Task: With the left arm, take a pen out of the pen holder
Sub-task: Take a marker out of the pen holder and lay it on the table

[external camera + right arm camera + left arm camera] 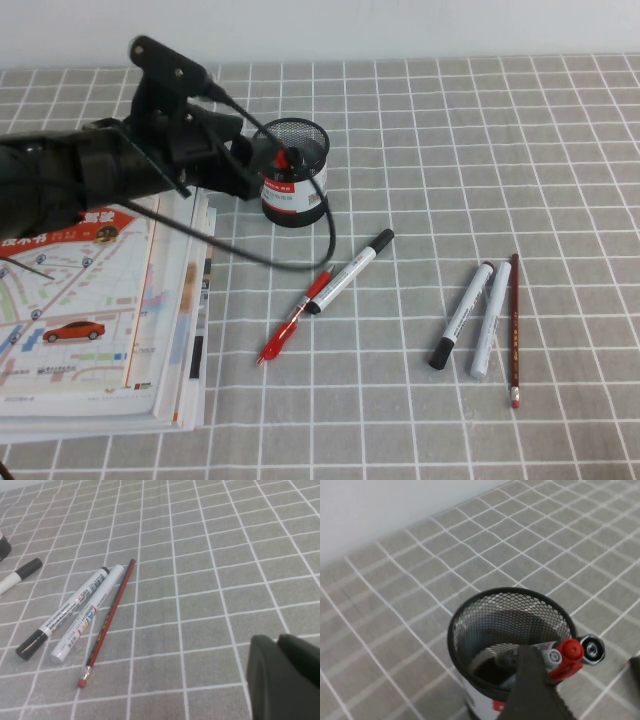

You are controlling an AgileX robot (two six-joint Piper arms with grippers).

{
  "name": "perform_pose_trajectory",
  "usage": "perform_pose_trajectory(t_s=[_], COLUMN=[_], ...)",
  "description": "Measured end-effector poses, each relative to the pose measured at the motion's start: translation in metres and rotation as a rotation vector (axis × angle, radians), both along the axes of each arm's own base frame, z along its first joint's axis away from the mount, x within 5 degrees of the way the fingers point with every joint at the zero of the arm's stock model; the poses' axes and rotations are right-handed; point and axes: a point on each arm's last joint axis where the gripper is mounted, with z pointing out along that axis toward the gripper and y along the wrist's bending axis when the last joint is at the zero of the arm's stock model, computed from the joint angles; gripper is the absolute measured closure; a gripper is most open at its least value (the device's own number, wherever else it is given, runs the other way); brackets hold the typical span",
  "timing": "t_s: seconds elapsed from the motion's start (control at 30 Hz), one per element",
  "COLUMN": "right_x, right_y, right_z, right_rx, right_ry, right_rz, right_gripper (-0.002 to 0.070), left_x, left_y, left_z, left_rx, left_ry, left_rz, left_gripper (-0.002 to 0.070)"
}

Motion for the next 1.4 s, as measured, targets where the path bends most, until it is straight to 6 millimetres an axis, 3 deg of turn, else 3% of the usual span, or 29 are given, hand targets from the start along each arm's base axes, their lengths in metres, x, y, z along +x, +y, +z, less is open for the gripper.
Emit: perform_pose_trajectory(t_s=[0.23,0.87,1.13,1.4], right_x=[0.000,0.000,0.000,0.000], right_y=[0.000,0.000,0.000,0.000], right_z=[0.000,0.000,0.000,0.000], right_rx=[0.000,0.000,0.000,0.000], right_ry=[0.000,0.000,0.000,0.000], right_rz=[0.000,0.000,0.000,0.000], right_gripper=[0.0689,0.0689,0.0689,0.0689], left_x=[0.001,0.000,0.008,0.011], left_y=[0.001,0.001,-0.001,-0.002], left_z=[-0.001,-0.001,-0.028,-0.038], left_rx=[0.195,0.210,0.225,0.263], left_ry=[-0.175,-0.203,-0.136,-0.159], left_rz=[-0.095,-0.140,-0.148,-0.177], left_gripper=[0.0288,0.0336,0.0337,0.0337])
